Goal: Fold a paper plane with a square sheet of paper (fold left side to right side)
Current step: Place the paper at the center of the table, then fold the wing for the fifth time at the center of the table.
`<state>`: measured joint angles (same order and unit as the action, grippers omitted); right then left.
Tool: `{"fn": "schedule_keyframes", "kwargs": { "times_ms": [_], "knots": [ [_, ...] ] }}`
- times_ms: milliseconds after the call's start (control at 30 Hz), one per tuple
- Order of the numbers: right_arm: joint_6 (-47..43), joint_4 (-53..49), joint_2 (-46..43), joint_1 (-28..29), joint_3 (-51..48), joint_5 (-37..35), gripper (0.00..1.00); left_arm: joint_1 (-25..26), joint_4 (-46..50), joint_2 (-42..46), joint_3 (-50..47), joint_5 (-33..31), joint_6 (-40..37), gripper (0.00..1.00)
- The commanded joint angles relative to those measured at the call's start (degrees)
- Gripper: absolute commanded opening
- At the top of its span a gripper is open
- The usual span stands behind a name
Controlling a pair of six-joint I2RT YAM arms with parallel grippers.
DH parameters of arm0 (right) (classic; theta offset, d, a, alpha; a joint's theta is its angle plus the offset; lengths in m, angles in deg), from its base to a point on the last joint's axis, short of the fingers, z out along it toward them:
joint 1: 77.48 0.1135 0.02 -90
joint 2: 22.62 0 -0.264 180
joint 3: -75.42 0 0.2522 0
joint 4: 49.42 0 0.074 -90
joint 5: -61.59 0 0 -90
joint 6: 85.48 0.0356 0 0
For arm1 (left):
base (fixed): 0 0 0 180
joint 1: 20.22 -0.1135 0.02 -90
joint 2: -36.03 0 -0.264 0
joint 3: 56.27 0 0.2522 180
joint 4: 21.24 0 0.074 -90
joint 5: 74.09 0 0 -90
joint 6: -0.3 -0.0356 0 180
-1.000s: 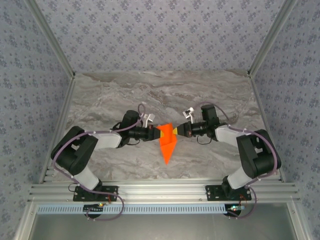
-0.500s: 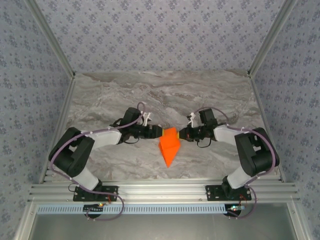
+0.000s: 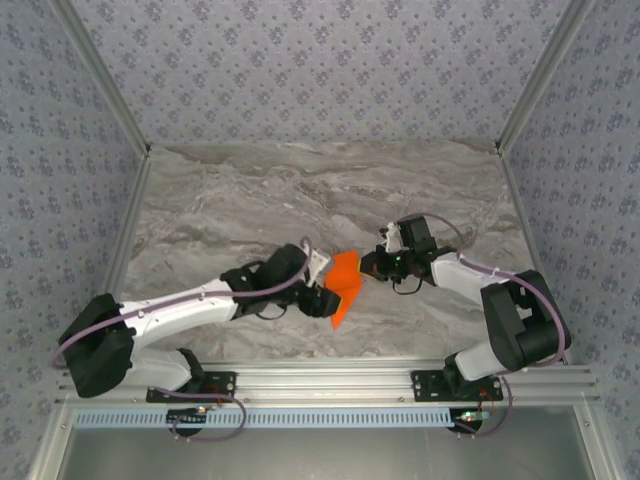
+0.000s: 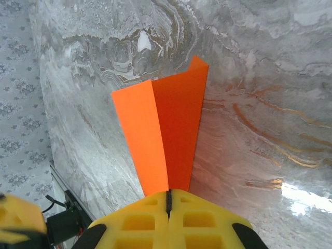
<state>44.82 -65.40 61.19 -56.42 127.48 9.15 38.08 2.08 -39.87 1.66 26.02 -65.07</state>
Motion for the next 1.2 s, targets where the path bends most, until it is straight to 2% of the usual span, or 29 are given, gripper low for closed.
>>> {"fn": "schedule_keyframes", "kwargs": {
  "times_ms": [0, 200, 567, 800, 1167],
  "knots": [
    [3.7, -1.8, -1.6, 1.2, 1.3, -1.7, 0.00, 3.4, 4.9, -3.2, 3.5, -9.6, -0.5, 0.67],
    [5.2, -3.5, -1.7, 2.4, 2.7, -3.5, 0.00, 8.1, 6.4, -11.1, 9.5, -16.2, -0.4, 0.69],
    [6.5, -5.7, -1.8, 3.3, 3.5, -5.3, 0.00, 10.9, 9.1, -21.1, 15.9, -23.9, 1.9, 0.69],
    [6.7, -6.3, -1.7, 3.5, 3.8, -6.1, 0.00, 11.3, 10.8, -23.5, 17.3, -27.4, 3.7, 0.61],
    [5.9, -8.1, -1.3, 3.8, 4.1, -7.4, 0.00, 12.4, 13.2, -27.0, 20.4, -28.3, 3.8, 0.40]
  ]
}}
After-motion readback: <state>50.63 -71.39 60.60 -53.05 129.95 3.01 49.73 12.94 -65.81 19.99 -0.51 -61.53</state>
